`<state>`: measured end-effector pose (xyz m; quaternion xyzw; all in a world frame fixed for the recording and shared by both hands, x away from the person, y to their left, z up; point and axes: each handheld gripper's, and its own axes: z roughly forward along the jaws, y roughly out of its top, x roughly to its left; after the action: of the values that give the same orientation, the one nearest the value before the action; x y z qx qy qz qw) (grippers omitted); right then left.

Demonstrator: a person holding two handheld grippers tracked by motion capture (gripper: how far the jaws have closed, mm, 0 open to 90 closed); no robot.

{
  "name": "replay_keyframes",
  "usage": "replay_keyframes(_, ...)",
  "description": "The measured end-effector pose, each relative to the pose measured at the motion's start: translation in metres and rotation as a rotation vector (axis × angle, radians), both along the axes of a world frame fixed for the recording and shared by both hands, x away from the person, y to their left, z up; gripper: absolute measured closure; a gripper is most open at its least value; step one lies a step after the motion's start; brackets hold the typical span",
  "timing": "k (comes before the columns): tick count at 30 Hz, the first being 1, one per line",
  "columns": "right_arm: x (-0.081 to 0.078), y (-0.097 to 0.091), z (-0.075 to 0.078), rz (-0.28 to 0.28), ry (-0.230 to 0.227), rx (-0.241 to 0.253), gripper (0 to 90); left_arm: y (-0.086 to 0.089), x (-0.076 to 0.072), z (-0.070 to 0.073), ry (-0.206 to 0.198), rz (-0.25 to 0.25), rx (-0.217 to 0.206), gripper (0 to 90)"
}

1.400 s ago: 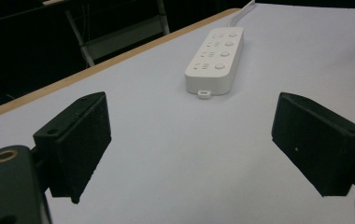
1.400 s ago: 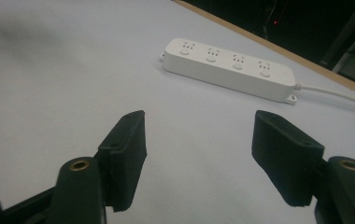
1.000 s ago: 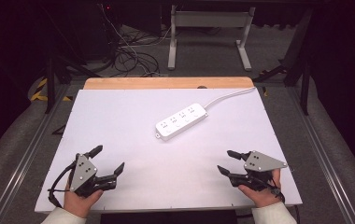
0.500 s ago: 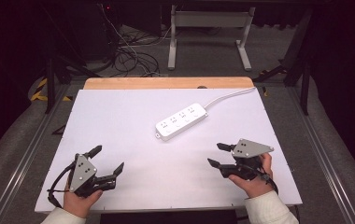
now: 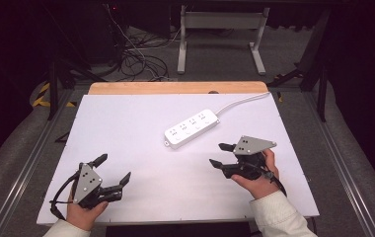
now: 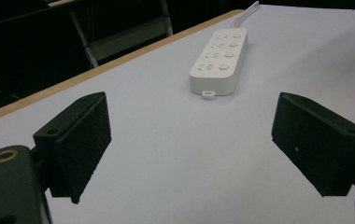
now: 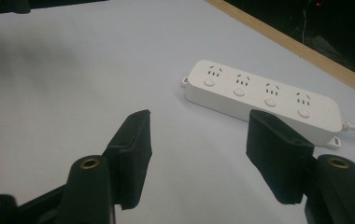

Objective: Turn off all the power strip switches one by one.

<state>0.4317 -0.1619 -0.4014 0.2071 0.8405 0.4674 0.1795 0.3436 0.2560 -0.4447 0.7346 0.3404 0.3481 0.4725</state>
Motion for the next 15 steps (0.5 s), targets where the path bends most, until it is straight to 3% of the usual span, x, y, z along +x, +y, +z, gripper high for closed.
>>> replay_keyframes(9, 0.011, 0.021, 0.005, 0.036, -0.005, -0.024, 43.3, 0.001, 0.000, 0.000, -0.003, 0.002, 0.001, 12.8)
replay_keyframes(13, 0.011, 0.022, 0.005, 0.033, 0.008, -0.037, 52.0, 0.002, 0.001, -0.001, -0.002, 0.001, 0.002, 13.0)
replay_keyframes(14, 0.012, 0.022, 0.005, 0.052, -0.014, -0.059, 63.0, 0.002, 0.001, 0.000, -0.004, 0.002, 0.003, 13.0)
replay_keyframes(15, 0.012, 0.022, 0.005, 0.052, -0.014, -0.059, 63.0, 0.002, 0.001, 0.000, -0.007, 0.002, 0.004, 13.0)
